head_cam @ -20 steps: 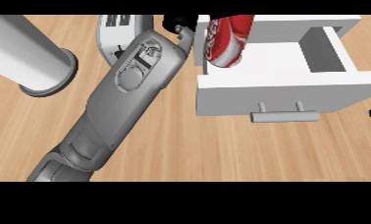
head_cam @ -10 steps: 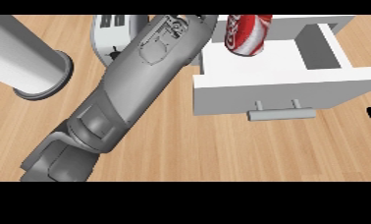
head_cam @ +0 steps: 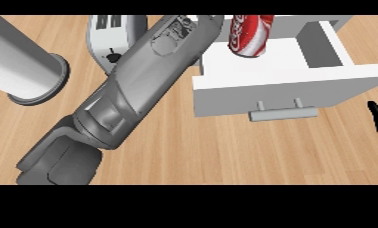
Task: Pick up the can, place it into the drawer and close the drawer
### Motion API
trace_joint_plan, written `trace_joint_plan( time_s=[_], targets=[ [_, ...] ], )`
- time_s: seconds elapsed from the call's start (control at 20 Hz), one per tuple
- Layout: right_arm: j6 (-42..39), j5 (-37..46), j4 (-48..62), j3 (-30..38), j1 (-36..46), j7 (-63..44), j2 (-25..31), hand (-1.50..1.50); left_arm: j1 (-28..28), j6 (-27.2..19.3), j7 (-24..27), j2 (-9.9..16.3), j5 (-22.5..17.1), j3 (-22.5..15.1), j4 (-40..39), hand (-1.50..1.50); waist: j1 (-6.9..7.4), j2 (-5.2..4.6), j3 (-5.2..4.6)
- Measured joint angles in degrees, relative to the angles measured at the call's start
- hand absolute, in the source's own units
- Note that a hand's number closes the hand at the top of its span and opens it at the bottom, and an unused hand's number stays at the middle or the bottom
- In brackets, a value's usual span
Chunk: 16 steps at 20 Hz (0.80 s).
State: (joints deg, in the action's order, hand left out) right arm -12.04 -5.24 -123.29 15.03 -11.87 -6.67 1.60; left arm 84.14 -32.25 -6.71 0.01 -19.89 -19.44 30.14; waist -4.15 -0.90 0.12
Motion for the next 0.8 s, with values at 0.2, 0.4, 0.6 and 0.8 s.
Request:
trace_joint_plan(
  time_s=[0.2, 0.4, 0.6, 0.8],
  targets=[
    [0.8, 0.7, 0.4, -0.5, 1.7, -1.1, 0.0, -1.50, 0.9, -0.9, 0.9, 0.0, -2.3, -2.9, -2.4, 1.50, -0.40, -0.10, 0.02],
    [0.9, 0.8, 1.0, -0.5, 2.2, -0.9, 0.0, -1.50, 1.1, -1.9, 3.4, 0.0, -4.0, -4.7, -4.7, 1.50, -0.93, -0.26, 0.03],
    [1.1, 1.0, 2.0, -0.4, 3.6, -0.7, 0.4, -1.50, 1.1, -2.6, 5.1, 0.0, -5.1, -6.7, -6.8, 1.50, -1.41, -0.46, 0.05],
    [1.3, 1.3, 3.2, -0.4, 5.2, -0.7, 0.9, -1.50, 0.1, -3.5, 6.3, 0.0, -6.1, -9.5, -7.7, 1.50, -1.70, -0.55, 0.05]
  ],
)
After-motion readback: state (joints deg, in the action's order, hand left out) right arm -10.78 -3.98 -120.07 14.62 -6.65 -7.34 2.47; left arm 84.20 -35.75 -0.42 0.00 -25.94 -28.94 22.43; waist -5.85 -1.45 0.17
